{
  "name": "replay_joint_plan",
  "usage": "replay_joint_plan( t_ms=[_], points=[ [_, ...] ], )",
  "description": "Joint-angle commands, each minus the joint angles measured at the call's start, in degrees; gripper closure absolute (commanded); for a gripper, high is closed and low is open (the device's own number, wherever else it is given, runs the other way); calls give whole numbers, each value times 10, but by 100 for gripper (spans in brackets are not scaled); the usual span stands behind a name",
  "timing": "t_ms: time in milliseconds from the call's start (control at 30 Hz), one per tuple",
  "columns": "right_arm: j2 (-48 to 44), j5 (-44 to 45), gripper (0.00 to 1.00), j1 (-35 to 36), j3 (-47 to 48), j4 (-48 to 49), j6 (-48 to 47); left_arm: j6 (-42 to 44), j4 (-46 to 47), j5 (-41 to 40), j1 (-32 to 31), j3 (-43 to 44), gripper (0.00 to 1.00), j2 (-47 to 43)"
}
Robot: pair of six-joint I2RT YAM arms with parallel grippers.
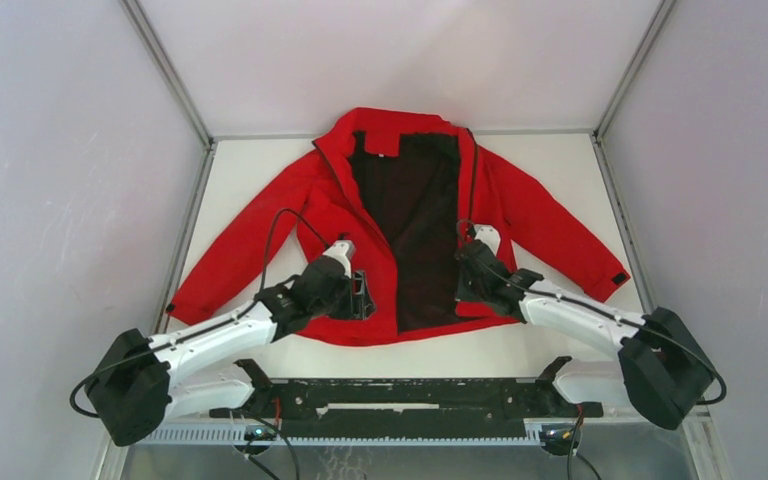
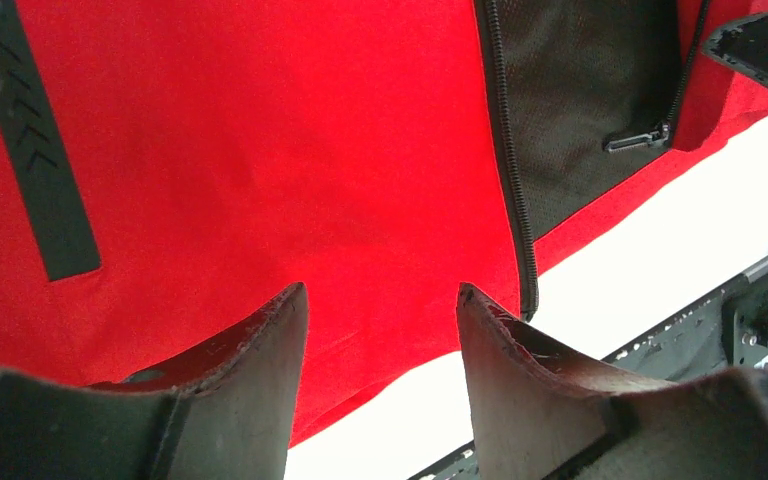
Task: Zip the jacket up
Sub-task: Adjust the jacket at the center of the board, then pick up the jacket from the center of the board.
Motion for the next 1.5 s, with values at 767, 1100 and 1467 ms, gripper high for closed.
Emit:
replay_joint_plan(
  t_ms=[767,1100,1467],
  points=[
    [-57,-81,100,185,-67,80,108,7,1,-1,-54,-12,37,-31],
    [-55,-17,91,192,-68,32,115,12,-2,-8,-63,-5,35,-20],
    [-170,29,56,250,-44,-63,128,16,-6,-8,-64,-5,35,-36]
  ],
)
